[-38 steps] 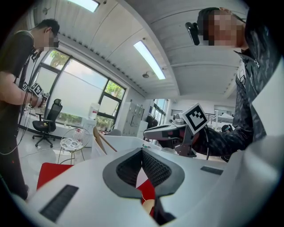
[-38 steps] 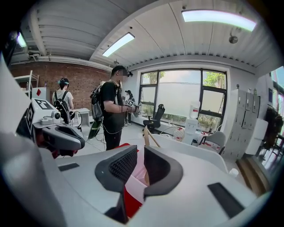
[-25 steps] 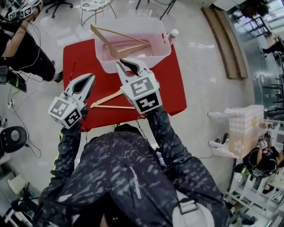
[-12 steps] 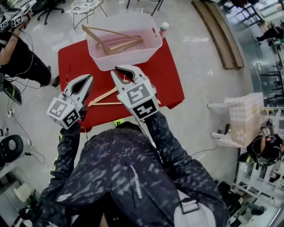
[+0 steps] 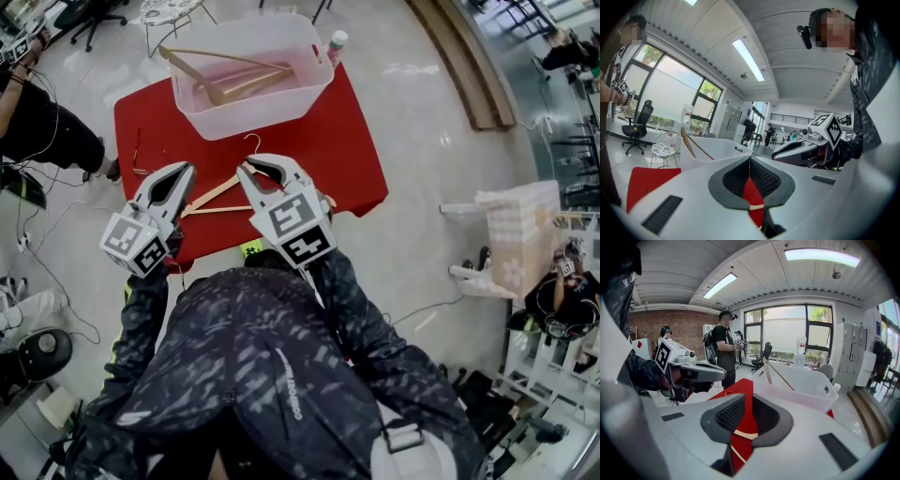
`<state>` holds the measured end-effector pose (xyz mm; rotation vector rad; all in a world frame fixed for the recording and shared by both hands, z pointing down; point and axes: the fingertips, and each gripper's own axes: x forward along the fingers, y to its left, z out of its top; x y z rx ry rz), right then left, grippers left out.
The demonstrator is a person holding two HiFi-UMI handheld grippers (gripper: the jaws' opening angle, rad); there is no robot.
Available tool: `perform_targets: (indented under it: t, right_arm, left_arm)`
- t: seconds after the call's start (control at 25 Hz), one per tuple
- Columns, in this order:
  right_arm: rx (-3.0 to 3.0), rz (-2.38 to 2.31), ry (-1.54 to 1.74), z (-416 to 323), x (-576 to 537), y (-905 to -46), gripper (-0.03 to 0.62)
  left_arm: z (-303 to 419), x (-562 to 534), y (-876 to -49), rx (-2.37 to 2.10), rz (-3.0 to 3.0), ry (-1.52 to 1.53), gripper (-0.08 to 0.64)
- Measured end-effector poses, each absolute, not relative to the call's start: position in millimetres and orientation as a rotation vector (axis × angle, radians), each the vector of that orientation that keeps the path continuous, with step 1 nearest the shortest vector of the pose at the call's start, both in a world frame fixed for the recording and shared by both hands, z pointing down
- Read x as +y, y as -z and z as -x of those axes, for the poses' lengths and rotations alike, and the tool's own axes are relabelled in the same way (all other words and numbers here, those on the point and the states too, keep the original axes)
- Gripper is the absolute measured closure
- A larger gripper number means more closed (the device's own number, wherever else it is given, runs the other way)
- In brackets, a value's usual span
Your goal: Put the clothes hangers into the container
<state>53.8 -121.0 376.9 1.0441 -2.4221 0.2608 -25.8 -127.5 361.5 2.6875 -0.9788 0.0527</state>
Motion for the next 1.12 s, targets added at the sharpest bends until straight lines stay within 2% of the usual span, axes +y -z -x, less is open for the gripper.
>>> perform_targets:
  t: [1.12]
  right_arm:
    - [-2.258,-0.951,-0.488,-85.7,-102.5,-523.6,0.431]
  left_arm:
    - [-20.7,-102.9,-448.8,-0.792,-2.675,-0.043,0.548]
